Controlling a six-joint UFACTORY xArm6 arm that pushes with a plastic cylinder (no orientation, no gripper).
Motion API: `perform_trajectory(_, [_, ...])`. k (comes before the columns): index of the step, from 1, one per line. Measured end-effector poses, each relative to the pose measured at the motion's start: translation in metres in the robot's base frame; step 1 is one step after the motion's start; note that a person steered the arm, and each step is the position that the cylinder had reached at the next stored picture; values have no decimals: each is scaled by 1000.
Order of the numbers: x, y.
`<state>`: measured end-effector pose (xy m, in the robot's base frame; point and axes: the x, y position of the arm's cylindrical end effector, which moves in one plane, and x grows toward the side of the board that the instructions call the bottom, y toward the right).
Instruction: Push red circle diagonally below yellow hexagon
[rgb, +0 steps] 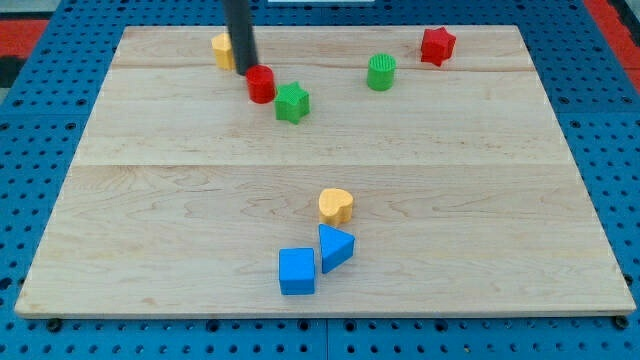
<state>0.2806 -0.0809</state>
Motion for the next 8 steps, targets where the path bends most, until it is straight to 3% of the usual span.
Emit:
perform_trajectory(1, [-22,-14])
perform_trajectory(2, [-51,-78])
perform_trajectory(3, [-48,-78])
perform_trajectory(5, [-6,54])
perform_trajectory(7, [38,53])
perform_trajectory(8, [40,5])
